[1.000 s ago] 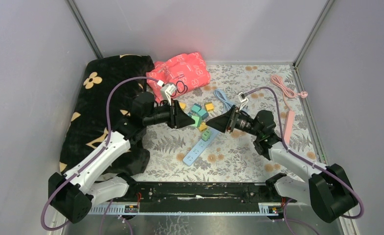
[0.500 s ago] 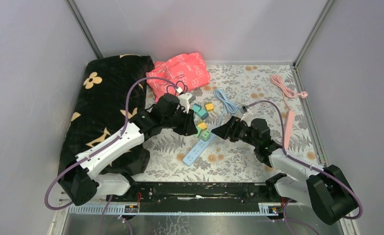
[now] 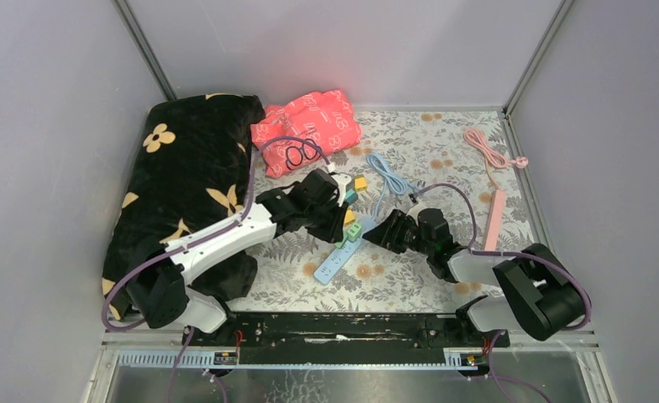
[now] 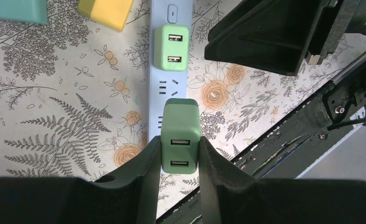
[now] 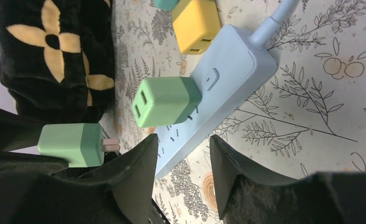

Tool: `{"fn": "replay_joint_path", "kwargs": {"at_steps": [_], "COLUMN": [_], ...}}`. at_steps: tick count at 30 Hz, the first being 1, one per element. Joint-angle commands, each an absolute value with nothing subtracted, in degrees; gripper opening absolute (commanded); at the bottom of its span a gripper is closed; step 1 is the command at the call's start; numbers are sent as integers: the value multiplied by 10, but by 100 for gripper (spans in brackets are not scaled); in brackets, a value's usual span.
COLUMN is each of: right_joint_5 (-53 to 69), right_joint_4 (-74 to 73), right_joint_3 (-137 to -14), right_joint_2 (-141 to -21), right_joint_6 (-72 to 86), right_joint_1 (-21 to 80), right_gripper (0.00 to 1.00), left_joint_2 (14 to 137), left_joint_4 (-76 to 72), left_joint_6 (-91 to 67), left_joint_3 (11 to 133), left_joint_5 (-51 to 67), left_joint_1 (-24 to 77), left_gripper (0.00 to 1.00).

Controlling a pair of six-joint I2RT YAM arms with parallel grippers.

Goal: Insert the plug
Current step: Insert the plug into the socket.

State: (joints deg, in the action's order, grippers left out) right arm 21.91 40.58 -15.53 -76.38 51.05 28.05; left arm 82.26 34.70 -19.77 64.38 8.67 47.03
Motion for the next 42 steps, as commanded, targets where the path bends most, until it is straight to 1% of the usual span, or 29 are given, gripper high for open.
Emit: {"fn": "replay_joint_path", "kwargs": {"at_steps": [1, 9, 19, 27, 36, 42], "right_joint_5": [210, 200, 195, 189, 176, 175], "right_joint_4": [485, 508, 540, 532, 485, 480], "right_joint_3": [-153, -158, -162, -164, -177, -177], "right_joint_2": [-802, -858, -915, -934, -919, -918], "right_joint_6": [533, 545, 558, 564, 547, 546], "right_joint_1": [293, 304, 317, 321, 323, 325], "right_gripper": [51, 43, 38, 29, 27, 27], "left_joint_2": [848, 884, 915, 930, 951, 961], "left_joint_4": [365, 379, 393, 393, 393, 392], "left_joint_6": [-187, -187, -182, -174, -174, -176], "left_joint_3": [673, 694, 714, 725, 734, 732], "left_joint_5": [58, 39, 19, 13, -2, -19], "left_joint_1": [484, 496, 499, 500, 503, 507], "left_gripper": [0, 0, 0, 0, 0, 0]}}
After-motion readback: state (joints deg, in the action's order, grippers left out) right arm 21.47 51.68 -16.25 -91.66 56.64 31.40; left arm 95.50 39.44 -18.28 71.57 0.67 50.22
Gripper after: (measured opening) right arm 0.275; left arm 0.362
